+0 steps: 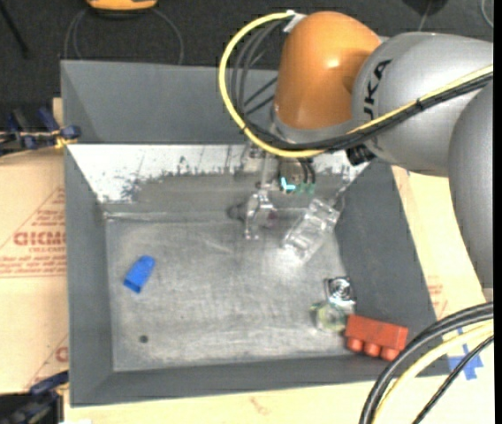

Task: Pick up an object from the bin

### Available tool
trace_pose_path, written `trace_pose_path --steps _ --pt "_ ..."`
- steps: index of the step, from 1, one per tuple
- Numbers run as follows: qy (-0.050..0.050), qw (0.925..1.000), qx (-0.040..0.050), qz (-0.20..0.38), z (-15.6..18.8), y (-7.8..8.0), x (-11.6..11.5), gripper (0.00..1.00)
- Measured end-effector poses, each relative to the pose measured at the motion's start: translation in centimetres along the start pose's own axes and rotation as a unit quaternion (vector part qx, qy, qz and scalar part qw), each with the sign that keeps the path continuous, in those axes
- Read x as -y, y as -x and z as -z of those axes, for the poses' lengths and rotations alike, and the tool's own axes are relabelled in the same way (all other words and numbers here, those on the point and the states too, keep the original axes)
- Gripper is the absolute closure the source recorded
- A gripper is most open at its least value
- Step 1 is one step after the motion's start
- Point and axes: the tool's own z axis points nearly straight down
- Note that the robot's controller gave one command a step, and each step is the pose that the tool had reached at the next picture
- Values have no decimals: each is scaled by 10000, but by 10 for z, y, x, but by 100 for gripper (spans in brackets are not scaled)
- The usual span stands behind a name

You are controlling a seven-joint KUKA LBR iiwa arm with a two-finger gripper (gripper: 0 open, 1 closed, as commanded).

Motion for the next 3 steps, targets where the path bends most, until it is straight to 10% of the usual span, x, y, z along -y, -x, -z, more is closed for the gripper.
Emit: trace_pose_path --steps 1,2,3 --pt "-5 9979 55 638 -117 -1 80 0" --pt "-1 9979 104 638 -111 1 78 100" --pt "-21 9915 89 1295 31 -1 65 100"
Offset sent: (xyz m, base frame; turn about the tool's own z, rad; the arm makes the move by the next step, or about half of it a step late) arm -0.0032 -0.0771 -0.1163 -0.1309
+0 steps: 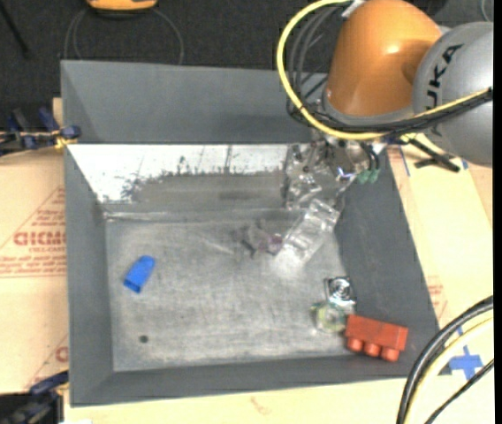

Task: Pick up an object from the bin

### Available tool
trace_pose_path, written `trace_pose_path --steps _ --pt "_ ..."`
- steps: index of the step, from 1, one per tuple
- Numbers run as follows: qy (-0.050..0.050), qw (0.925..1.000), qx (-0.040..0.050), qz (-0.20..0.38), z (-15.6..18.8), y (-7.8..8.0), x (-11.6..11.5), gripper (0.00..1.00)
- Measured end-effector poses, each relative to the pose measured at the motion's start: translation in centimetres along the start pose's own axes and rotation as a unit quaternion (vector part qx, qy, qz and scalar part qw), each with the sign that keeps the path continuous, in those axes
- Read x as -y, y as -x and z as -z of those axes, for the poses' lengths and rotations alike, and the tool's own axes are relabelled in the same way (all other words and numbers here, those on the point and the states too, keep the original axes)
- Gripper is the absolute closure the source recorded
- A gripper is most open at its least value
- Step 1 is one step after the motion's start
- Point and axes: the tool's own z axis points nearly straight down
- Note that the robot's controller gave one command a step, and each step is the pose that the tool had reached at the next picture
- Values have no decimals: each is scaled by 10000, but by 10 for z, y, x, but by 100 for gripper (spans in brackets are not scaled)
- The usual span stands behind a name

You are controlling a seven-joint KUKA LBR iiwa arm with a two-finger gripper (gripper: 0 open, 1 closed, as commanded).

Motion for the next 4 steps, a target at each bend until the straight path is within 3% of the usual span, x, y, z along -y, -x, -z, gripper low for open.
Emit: trace_pose_path --steps 1,2,3,4 --pt "25 10000 -42 -7 -6 -2 -1 0" --pt "25 9905 -30 1372 -138 -6 11 0" --pt "30 9677 -50 2520 -110 -66 14 0" --pt "44 9394 -27 3429 -132 -18 -19 0"
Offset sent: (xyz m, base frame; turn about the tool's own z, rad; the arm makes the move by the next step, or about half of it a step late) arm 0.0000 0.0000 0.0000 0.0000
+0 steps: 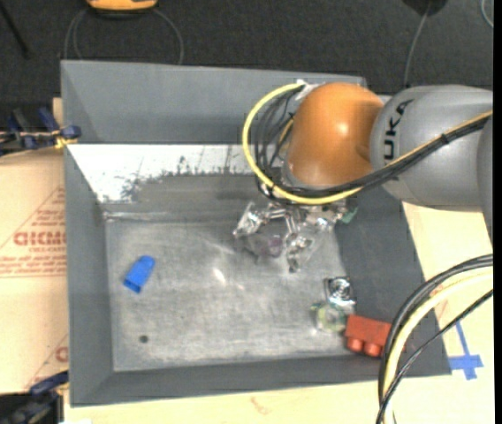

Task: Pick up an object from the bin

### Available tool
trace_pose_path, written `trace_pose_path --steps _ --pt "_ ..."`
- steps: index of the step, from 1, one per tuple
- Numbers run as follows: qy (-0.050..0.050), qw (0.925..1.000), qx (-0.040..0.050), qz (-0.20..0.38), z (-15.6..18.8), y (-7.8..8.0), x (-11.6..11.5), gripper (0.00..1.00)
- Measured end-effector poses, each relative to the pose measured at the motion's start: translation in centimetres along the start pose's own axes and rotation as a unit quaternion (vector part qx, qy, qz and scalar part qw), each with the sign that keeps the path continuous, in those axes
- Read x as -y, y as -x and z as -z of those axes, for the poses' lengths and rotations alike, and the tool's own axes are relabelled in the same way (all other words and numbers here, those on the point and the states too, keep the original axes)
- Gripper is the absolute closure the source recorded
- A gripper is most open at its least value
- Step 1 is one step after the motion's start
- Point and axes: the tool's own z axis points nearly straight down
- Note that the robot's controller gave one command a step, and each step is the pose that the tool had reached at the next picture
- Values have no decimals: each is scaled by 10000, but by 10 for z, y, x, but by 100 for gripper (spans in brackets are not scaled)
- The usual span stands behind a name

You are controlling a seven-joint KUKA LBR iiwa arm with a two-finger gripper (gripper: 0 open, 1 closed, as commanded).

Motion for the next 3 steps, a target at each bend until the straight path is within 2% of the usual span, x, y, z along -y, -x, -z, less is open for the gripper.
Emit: trace_pose_path --steps 1,2,3 --pt "-25 9993 28 -377 -14 -10 32 0" --pt "-26 9992 24 -389 -15 -11 32 100" --pt "-42 9990 12 -440 76 -8 21 100"
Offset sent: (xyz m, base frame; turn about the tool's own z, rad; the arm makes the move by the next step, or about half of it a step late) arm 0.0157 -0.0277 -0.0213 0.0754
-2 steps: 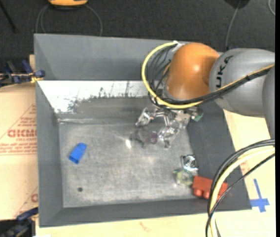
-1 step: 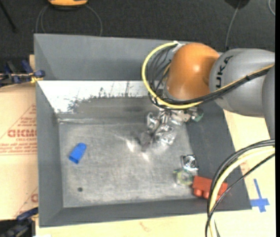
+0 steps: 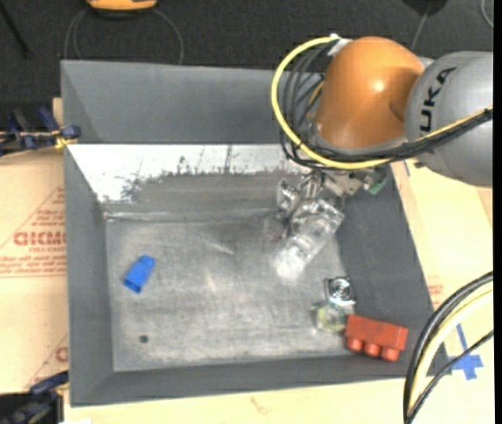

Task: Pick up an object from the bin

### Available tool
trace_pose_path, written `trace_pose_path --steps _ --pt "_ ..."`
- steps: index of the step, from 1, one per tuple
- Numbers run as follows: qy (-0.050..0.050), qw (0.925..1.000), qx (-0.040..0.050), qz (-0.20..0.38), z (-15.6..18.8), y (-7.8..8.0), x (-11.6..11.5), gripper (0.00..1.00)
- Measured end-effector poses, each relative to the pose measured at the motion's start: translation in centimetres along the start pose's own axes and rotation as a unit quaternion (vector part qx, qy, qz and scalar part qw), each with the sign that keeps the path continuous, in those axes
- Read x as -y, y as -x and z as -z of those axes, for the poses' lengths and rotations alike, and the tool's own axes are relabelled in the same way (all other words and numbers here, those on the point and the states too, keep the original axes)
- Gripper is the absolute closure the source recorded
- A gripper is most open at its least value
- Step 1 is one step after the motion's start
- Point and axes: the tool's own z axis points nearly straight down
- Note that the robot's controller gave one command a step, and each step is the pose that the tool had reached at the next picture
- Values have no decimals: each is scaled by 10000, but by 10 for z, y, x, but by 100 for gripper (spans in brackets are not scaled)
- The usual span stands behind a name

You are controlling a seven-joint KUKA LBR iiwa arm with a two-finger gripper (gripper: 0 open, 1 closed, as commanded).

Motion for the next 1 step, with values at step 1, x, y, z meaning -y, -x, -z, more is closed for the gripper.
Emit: trace_pose_path --steps 1 --pt "-6 10000 1 -87 104 3 1 100"
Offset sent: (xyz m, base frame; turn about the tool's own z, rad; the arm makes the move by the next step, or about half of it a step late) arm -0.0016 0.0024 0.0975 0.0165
